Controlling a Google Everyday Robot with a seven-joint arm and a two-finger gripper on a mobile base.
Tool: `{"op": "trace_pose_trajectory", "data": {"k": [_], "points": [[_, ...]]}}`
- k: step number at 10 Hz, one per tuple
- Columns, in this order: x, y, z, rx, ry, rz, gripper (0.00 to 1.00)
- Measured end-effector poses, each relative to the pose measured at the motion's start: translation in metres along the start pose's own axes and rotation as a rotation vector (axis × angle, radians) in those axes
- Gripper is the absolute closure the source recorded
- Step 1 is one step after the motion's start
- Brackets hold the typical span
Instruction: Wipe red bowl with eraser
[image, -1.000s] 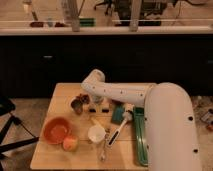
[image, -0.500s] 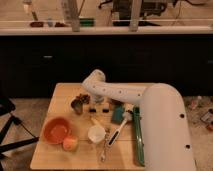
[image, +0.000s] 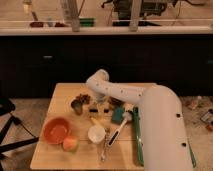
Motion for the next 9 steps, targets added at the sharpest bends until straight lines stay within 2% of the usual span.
{"op": "trace_pose_trajectory", "data": {"k": [2,3,9], "points": [[0.0003,-0.0004,0.0023,-0.013,-0.015,0.001,0.21],[-0.0010,-0.0010,0.0022,-0.010,-0.025,-0.002,0.26],[-0.0040,0.0012,-0.0033,0.005,-0.055,-0.012,0.88]]}}
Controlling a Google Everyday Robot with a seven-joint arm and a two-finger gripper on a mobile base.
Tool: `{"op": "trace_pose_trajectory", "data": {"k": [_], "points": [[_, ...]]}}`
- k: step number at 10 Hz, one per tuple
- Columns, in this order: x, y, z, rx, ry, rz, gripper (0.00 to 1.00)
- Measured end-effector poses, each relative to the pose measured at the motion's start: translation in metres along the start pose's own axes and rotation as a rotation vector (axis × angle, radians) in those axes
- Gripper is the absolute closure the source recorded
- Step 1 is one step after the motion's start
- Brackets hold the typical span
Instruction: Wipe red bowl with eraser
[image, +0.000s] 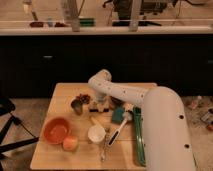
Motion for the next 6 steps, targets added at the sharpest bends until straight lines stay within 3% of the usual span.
{"op": "trace_pose_trajectory", "data": {"k": [2,6], "points": [[-0.003,0.002,-0.010,0.017,-0.010,-0.015,1.00],[-0.009,0.005,-0.044,0.074,-0.037,-0.051,1.00]]}}
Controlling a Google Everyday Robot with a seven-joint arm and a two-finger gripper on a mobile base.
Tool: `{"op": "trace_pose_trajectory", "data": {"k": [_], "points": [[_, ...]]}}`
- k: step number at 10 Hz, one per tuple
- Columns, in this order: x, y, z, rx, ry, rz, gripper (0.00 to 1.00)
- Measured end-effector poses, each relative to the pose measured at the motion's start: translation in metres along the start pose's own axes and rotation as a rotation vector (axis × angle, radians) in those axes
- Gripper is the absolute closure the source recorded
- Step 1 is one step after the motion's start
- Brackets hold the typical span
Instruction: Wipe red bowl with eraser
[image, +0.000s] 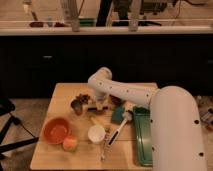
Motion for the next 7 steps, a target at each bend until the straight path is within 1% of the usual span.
{"op": "trace_pose_trajectory", "data": {"k": [2,4,5,6,7], "points": [[-0.001,-0.005,-0.023,0.043,-0.007,-0.006,1.00],[0.001,-0.013,-0.039,0.079,-0.010,-0.004,1.00],[0.001,-0.019,-0.051,0.104,-0.011,-0.005,1.00],[0.002,-0.025,-0.061,0.123,-0.013,-0.012,1.00],[0.001,-0.027,-0.066,0.132,-0.016,-0.024,1.00]]}}
